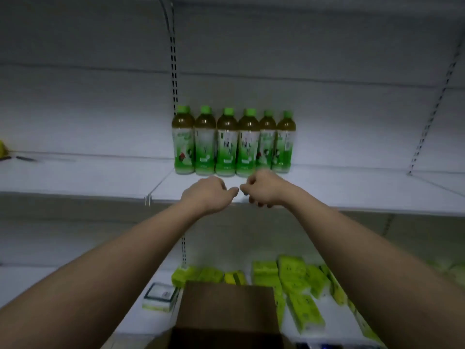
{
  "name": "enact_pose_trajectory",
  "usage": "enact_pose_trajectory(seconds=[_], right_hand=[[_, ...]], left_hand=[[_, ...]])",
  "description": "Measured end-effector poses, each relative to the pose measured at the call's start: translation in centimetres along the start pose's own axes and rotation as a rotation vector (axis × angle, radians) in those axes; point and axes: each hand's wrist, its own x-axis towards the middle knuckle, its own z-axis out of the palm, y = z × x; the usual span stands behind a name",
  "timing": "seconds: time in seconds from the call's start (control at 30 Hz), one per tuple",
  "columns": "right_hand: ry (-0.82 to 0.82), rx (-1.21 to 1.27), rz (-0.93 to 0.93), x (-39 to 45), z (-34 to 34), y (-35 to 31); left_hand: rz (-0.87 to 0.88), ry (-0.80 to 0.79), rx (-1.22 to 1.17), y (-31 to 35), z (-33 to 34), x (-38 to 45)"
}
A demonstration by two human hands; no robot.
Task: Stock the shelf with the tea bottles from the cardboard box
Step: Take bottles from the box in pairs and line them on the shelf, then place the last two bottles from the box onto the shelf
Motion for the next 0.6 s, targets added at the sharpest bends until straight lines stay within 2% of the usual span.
enact_pose_trajectory(seconds=[0.2,0.3,0.43,0.6], right_hand=[[-0.083,0.090,0.001,-5.8,8.1,3.8],[-0.143,0.150,0.080,-7.9,13.6,7.0],[-0.207,0.190,0.184,-11.3,20.9,11.1],[-0.336,0.180,0.388,-16.5,28.5,17.5]], left_hand=[[-0.029,-0.125,-0.186,-4.0,6.6,-8.1],[-0.139,-0.220,-0.253,-6.8,11.4,-11.1],[-0.298,-0.251,-0.301,-11.1,18.5,-16.4],[-0.430,-0.445,-0.323,-15.8,25.8,-22.9]])
